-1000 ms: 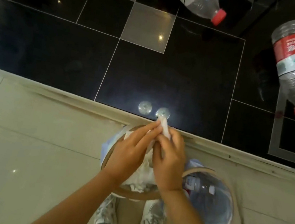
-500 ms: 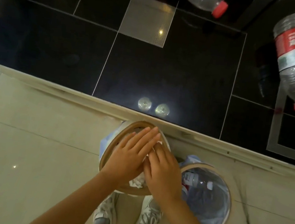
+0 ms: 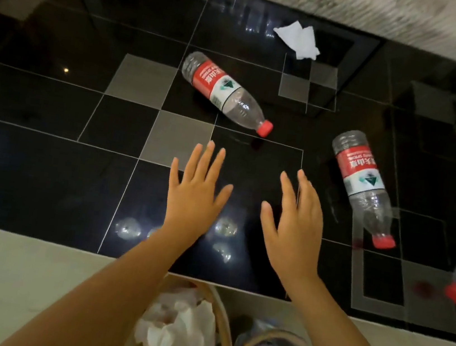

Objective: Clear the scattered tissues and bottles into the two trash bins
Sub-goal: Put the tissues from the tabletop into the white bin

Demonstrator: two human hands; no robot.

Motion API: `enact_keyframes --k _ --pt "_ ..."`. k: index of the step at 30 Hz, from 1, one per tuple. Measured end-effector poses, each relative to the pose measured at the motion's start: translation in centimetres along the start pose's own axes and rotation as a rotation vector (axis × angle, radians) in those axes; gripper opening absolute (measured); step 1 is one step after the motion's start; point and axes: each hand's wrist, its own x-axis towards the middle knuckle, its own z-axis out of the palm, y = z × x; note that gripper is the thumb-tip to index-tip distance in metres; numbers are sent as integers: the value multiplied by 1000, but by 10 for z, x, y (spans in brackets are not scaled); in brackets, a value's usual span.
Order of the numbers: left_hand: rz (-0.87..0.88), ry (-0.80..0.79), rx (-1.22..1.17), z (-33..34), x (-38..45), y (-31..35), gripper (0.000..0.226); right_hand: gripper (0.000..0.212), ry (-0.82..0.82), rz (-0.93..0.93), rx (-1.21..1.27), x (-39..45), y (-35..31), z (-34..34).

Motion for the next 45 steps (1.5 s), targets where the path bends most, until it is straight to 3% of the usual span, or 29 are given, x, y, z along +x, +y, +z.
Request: enact_keyframes --k 5,12,21,28,36,40,45 --pt "-141 -88 -36 26 46 8 69 64 -67 40 -91 65 24 17" --pt "-211 26 -54 35 112 12 68 63 -34 86 -61 160 39 38" --pt "-349 56 -57 34 173 11 70 51 -19 20 -127 304 50 47" --pt "-407 -14 -42 30 181 13 71 58 -148 2 -226 383 53 57" --pt "-409 14 -34 41 181 10 72 75 -153 43 -191 443 40 68" --pt "-402 28 -7 43 181 10 71 62 -292 130 -169 450 38 77" --pt "-400 23 -26 44 181 9 72 36 -25 39 -194 427 25 81"
